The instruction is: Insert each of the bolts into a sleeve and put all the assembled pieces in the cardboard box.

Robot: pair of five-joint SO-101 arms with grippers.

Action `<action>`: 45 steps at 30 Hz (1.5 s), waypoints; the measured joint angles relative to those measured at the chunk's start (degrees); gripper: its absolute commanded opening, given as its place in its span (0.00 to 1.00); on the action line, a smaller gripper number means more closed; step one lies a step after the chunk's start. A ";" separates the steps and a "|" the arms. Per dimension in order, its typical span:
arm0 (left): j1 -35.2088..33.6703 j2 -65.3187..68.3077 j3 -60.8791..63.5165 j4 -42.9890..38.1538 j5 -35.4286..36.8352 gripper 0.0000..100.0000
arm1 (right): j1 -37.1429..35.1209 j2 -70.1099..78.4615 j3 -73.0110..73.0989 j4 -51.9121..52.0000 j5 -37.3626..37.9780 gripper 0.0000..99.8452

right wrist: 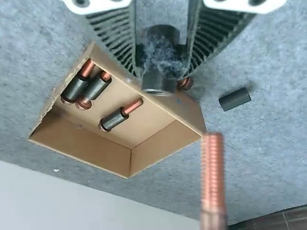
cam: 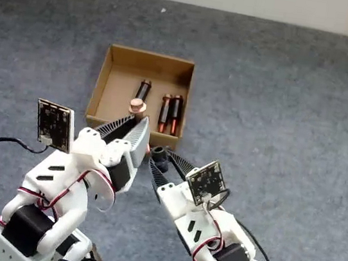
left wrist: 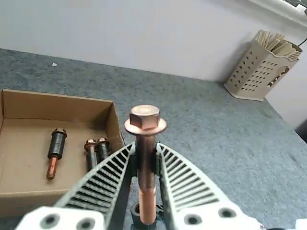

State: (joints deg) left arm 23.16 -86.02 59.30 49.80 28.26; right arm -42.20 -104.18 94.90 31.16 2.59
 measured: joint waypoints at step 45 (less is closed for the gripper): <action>-1.14 -0.79 1.93 -2.02 2.81 0.01 | -4.84 0.09 -4.57 -4.31 0.18 0.01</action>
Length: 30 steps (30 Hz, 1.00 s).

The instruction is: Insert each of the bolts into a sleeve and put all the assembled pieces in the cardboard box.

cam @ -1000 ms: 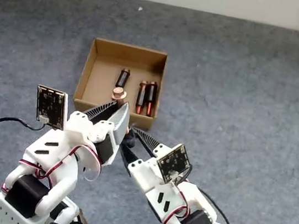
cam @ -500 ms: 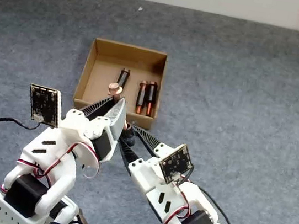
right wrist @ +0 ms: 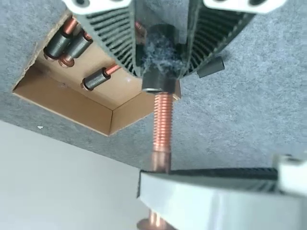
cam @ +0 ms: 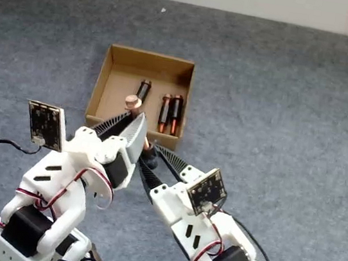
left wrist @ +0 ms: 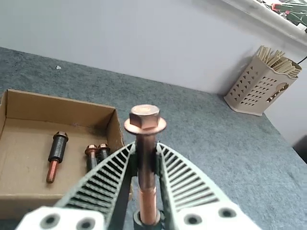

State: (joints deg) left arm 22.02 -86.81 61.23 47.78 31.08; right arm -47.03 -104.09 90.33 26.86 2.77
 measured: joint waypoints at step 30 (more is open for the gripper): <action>1.49 -12.40 -0.09 19.52 -5.36 0.24 | -3.08 0.00 -1.93 0.09 3.25 0.01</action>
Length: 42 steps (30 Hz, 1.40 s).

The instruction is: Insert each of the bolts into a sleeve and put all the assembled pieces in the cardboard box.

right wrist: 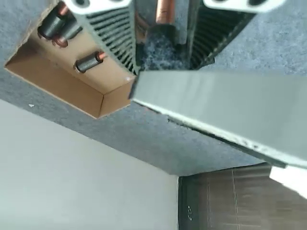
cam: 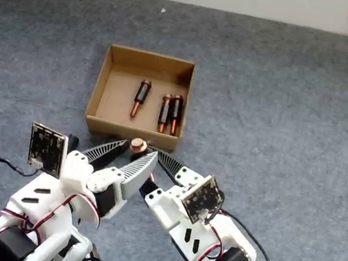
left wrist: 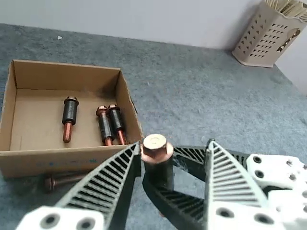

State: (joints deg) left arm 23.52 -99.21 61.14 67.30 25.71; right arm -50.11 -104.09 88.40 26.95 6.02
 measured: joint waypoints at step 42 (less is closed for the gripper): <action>-47.56 -4.84 34.81 -32.70 13.98 0.01 | 16.44 104.18 -46.86 -41.14 -2.37 0.09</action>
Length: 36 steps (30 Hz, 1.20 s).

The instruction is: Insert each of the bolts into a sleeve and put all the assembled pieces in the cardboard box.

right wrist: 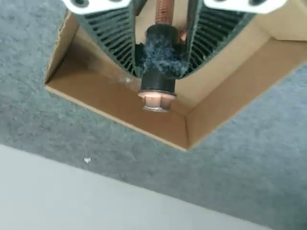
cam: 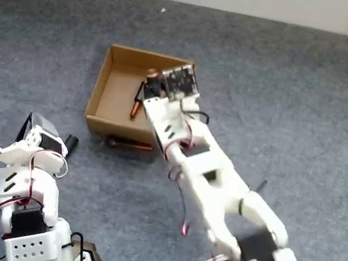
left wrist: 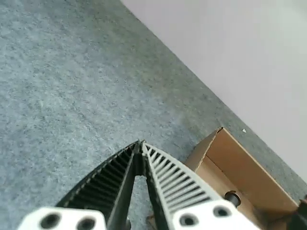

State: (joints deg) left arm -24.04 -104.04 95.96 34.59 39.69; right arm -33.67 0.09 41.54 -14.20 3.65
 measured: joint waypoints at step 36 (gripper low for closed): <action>-15.12 0.00 -0.18 -0.18 5.71 0.01 | -25.85 9.14 -32.53 55.65 8.79 0.14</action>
State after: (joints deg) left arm -39.16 -104.04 95.78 34.42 45.41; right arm -59.52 9.23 9.01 41.45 12.44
